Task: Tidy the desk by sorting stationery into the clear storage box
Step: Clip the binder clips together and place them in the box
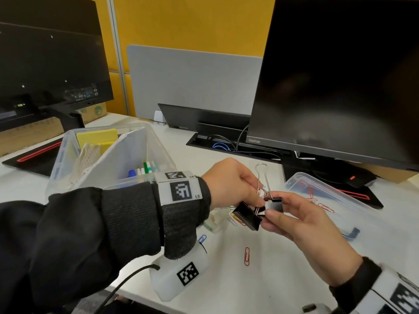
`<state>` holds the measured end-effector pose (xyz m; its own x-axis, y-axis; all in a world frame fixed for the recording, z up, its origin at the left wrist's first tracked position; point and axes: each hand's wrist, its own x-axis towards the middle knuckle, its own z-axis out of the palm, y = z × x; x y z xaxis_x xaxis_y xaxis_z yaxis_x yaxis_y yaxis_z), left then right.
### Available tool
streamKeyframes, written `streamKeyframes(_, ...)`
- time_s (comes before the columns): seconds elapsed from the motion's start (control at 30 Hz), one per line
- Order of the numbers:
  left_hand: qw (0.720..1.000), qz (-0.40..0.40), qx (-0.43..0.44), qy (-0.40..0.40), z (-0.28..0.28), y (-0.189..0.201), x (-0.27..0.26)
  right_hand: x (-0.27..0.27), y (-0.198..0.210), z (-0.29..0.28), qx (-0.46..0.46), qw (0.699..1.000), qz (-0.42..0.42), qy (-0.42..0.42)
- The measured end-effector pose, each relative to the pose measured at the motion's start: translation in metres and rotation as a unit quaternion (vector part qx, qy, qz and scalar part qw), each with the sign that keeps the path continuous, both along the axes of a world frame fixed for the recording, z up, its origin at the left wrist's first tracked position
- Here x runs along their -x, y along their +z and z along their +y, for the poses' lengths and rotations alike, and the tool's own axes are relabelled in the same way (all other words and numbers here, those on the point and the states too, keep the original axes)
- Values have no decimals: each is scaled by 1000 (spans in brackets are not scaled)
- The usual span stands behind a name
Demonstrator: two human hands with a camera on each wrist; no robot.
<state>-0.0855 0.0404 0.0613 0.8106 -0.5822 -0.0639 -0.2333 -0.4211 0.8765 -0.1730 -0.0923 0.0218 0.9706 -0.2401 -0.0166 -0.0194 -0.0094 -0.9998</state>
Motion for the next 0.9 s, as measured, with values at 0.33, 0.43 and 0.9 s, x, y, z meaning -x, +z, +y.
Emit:
streamKeyframes(0.33,997,12,70,-16,-8,15,6,-9,3,-4,-139,990,10,-13)
streamKeyframes(0.43,994,20,107,-4,-11,10,6,-9,8,-1,-193,981,-2,-6)
streamKeyframes(0.9,981,-193,-7,-31,-3,19,-5,-11,5,7,-51,999,-9,6)
